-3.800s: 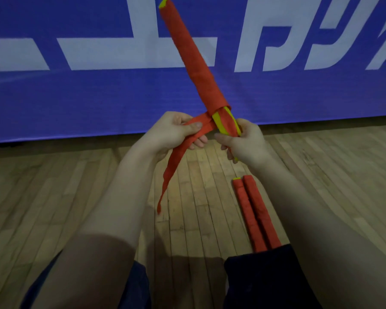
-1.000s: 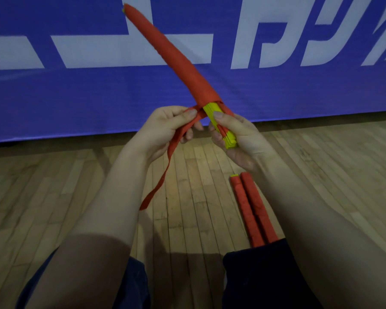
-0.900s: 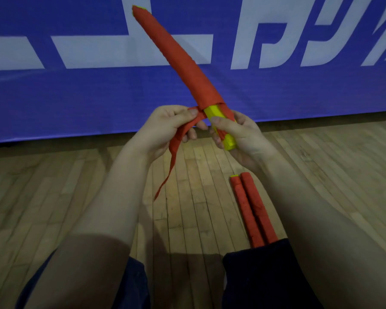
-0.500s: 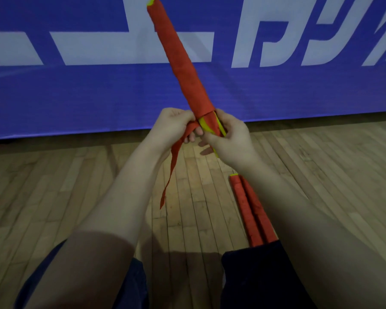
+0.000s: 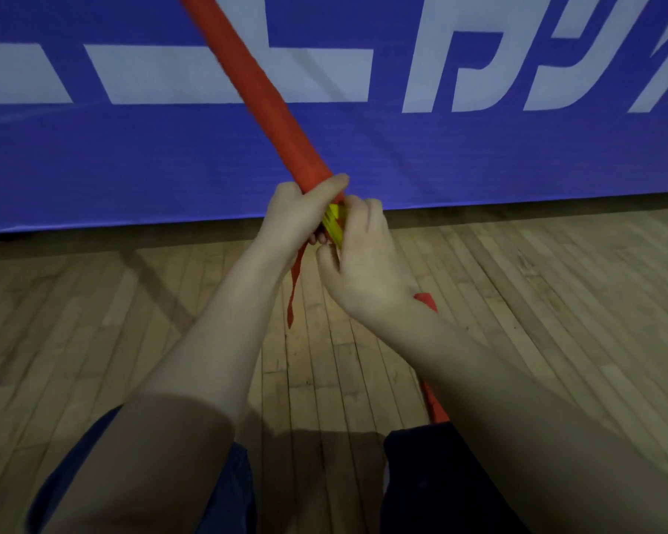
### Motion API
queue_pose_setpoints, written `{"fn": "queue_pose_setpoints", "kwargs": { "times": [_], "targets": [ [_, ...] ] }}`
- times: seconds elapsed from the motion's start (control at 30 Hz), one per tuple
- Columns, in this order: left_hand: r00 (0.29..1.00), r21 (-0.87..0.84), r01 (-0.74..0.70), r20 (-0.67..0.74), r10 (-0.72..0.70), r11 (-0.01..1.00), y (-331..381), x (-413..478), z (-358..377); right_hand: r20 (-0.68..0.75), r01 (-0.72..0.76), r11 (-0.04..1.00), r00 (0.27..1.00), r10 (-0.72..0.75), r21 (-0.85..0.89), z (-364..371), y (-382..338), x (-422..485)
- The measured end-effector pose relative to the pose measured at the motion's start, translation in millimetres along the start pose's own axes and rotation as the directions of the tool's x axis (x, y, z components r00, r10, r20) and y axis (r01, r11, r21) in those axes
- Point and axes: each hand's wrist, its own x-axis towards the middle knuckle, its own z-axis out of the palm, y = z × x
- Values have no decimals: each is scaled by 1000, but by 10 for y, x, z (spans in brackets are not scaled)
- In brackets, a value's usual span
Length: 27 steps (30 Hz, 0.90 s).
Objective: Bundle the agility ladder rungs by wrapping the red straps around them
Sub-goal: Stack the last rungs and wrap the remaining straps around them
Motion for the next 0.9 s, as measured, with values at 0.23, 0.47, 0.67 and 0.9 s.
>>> {"fn": "queue_pose_setpoints", "kwargs": {
  "times": [0.23,0.47,0.67,0.9],
  "targets": [
    [974,-35,-129,185,134,991,-24,-44,-104,563,-604,538,783,263,588,-318,91,254],
    [932,61,-150,343,120,987,-31,-83,-32,657,-595,445,754,21,669,-447,234,187],
    [971,291,-136,229,69,947,19,-47,-66,559,-522,500,825,89,691,-414,222,195],
    [964,281,-89,265,12,956,42,-82,-124,293,-357,780,928,232,514,-320,266,195]
  ]
}}
